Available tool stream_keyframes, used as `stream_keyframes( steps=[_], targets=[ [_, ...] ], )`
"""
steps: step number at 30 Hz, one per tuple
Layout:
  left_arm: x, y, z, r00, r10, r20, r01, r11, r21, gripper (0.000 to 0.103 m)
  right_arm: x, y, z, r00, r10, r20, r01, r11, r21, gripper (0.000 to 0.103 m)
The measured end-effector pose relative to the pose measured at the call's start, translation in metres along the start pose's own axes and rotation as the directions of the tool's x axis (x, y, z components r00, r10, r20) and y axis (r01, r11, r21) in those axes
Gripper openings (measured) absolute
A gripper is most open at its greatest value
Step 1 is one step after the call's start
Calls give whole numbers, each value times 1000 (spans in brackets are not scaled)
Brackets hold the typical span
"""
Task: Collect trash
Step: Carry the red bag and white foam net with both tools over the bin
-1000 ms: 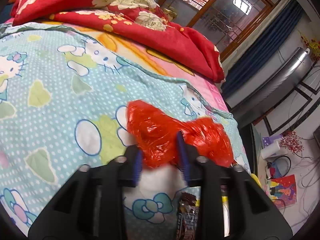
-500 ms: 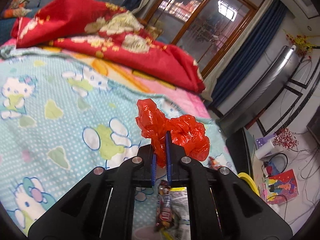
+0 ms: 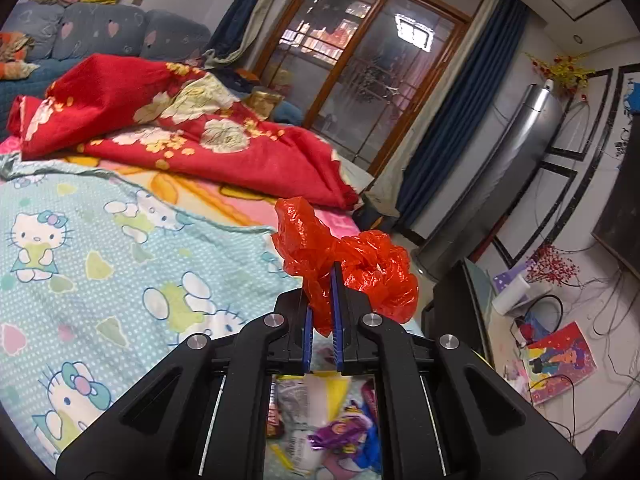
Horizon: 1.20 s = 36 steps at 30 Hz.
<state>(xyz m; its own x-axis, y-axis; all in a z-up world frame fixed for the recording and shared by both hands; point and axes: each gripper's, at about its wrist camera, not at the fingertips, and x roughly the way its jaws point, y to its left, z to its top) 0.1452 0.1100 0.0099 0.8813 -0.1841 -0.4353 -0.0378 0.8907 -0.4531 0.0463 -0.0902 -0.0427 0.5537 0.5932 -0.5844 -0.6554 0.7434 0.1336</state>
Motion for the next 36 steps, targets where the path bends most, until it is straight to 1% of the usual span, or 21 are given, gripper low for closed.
stream_keyframes(
  steps=[10, 23, 30, 36],
  targets=[
    [-12, -29, -1, 997, -73, -4, 73, 996, 46, 4, -18, -15, 2, 999, -42, 34, 41, 998, 44, 21],
    [-17, -66, -14, 989, -144, -27, 146, 980, 135, 4, -42, -58, 3, 989, -129, 70, 120, 985, 125, 21],
    [-15, -88, -27, 981, -184, -64, 193, 965, 179, 4, -59, -82, -2, 978, -187, 90, 168, 969, 184, 21],
    [-11, -106, -41, 977, -192, -96, 208, 955, 209, 4, -72, -105, -3, 969, -223, 104, 194, 954, 230, 21]
  ],
)
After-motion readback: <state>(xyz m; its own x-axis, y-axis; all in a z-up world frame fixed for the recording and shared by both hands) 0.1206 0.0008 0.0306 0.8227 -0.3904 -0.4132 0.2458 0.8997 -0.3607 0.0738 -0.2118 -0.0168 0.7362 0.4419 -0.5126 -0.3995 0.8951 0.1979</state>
